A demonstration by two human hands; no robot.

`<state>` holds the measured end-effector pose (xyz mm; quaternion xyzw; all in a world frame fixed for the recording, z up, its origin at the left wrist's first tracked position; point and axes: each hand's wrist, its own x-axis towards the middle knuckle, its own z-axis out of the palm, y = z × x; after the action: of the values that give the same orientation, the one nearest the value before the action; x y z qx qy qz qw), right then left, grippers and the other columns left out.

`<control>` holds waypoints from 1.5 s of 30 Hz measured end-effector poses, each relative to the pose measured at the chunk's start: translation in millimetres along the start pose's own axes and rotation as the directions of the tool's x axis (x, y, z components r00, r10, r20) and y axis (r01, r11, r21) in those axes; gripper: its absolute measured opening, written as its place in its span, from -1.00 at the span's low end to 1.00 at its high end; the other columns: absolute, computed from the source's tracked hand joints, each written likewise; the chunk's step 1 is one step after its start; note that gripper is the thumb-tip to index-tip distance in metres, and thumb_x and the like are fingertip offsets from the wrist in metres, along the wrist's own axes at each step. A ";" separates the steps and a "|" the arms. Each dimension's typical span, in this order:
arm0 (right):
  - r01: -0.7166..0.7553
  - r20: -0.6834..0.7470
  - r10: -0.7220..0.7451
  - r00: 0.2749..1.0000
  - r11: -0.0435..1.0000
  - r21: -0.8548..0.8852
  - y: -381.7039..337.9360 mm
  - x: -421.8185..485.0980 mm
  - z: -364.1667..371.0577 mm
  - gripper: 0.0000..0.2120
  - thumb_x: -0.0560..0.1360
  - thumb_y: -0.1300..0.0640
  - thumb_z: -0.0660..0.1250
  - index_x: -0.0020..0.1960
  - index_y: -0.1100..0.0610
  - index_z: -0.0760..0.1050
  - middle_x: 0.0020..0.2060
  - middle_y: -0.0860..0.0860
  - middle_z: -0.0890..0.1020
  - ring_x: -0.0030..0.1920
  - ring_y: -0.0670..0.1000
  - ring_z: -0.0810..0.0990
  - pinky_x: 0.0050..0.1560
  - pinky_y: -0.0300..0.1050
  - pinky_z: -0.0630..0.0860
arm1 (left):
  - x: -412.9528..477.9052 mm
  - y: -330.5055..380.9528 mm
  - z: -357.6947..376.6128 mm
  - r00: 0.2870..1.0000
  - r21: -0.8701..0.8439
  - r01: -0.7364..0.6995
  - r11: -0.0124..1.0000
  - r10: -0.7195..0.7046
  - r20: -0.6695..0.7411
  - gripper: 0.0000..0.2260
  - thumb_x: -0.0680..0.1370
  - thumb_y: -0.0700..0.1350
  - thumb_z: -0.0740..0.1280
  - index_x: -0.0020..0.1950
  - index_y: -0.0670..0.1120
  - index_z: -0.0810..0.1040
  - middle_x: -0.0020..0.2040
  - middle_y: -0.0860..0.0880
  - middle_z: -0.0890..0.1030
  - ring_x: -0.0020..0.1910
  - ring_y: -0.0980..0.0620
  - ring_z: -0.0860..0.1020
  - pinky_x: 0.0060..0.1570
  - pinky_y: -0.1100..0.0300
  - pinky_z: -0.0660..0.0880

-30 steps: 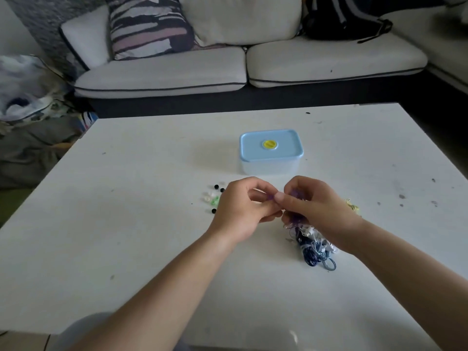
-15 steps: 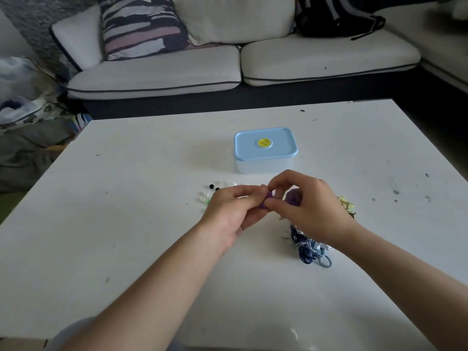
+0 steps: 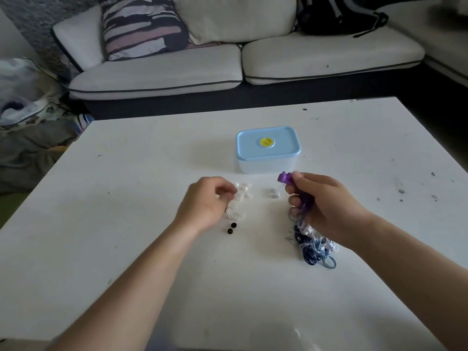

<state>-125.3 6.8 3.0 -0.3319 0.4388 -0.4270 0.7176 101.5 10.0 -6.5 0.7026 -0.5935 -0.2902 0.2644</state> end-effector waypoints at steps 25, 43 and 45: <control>-0.022 0.067 0.023 0.998 1.000 -0.019 11.4 14.0 -13.5 -0.89 0.59 0.30 0.26 -0.04 0.27 0.55 -0.26 0.09 0.59 -0.32 0.01 0.47 -0.34 -0.18 0.48 | 27.8 -27.4 57.2 0.969 0.550 -0.219 0.806 0.115 0.217 -0.85 0.45 -0.25 0.19 -0.22 -0.04 0.49 -0.11 0.02 0.51 -0.12 -0.06 0.54 -0.14 0.03 0.52; 0.292 0.143 -0.266 0.953 0.931 -0.217 -18.5 -32.7 24.9 -0.96 0.45 0.30 0.44 -0.13 0.19 0.63 -0.31 0.14 0.63 -0.34 0.08 0.55 -0.40 -0.07 0.48 | -37.8 61.8 -16.8 0.939 -0.859 0.318 0.400 -0.006 0.345 -0.80 0.33 -0.32 0.41 -0.07 -0.20 0.67 -0.11 -0.16 0.70 -0.12 0.00 0.69 -0.14 0.30 0.59; 0.319 0.159 -0.292 0.943 0.928 -0.193 -19.7 -35.7 26.1 -0.92 0.39 0.22 0.45 -0.12 0.17 0.63 -0.25 0.16 0.66 -0.34 0.10 0.57 -0.40 -0.10 0.49 | -38.3 63.0 -19.2 0.930 -0.861 0.331 0.386 0.021 0.366 -0.78 0.35 -0.33 0.39 -0.04 -0.21 0.67 -0.06 -0.18 0.70 -0.06 -0.03 0.69 -0.12 0.30 0.59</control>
<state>-116.8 33.6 42.4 -0.4988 0.3789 -0.4613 0.6284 67.6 38.6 55.4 0.4392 -0.3024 -0.6990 0.4764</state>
